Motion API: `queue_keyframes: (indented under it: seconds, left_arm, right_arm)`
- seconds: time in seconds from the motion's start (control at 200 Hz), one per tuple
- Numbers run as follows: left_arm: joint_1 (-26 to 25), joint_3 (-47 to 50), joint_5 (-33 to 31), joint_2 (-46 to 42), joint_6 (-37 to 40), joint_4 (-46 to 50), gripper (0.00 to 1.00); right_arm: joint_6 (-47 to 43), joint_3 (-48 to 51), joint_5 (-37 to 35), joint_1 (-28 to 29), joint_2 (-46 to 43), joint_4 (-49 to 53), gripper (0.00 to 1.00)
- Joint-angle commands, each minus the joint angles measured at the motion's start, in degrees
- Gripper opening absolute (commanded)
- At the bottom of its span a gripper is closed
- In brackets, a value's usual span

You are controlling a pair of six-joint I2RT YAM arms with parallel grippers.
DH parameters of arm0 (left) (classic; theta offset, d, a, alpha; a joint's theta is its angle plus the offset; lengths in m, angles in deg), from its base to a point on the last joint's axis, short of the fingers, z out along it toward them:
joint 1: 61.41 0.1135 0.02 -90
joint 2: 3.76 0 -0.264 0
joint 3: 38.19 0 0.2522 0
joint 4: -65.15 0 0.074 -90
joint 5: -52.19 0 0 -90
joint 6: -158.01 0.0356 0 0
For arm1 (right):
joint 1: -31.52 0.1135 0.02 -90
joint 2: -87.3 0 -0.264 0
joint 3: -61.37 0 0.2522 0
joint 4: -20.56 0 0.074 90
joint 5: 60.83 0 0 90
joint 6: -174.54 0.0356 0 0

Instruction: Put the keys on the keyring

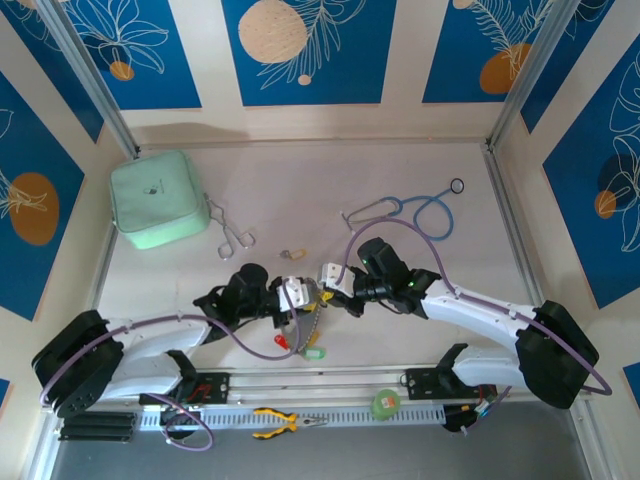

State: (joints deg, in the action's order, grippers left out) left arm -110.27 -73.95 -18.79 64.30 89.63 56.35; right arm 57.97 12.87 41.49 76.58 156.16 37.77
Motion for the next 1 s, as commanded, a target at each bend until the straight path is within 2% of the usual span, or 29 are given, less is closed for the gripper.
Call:
queue_keyframes:
  seconds: [0.0,0.19,0.32,0.47,0.56,0.62,0.685,0.995]
  left_arm:
    - [0.4,-0.3,1.6,0.9,1.7,-3.9,0.23]
    - [0.3,-0.7,-0.9,1.0,0.8,-3.1,0.22]
    - [0.4,-1.0,-1.7,-0.1,0.3,-0.5,0.14]
    - [0.4,-0.3,-2.0,-3.0,-0.3,2.0,0.12]
    - [0.4,0.2,-3.3,-4.5,-0.4,2.8,0.15]
    - [0.4,0.2,-4.7,-4.6,-0.4,2.3,0.26]
    - [0.4,0.0,-4.6,-3.7,-0.1,1.6,0.32]
    - [0.5,-2.3,-1.2,2.5,0.8,-2.1,0.31]
  right_arm:
    - [-1.1,-0.7,2.5,0.6,-0.8,-1.9,0.0]
    - [-1.5,-0.7,2.2,1.2,-0.9,-1.7,0.0]
    - [-1.5,-0.9,0.5,1.3,-0.6,-1.3,0.0]
    - [-1.7,-1.1,-1.7,1.4,-0.3,-0.9,0.0]
    - [-1.7,-1.2,-1.7,1.4,-0.3,-0.8,0.0]
    - [-1.6,-1.1,-1.3,1.5,-0.3,-1.0,0.0]
    - [-1.6,-1.1,-1.0,1.5,-0.3,-1.2,0.0]
    - [-1.4,-0.9,-0.6,2.1,-1.1,-1.2,0.0]
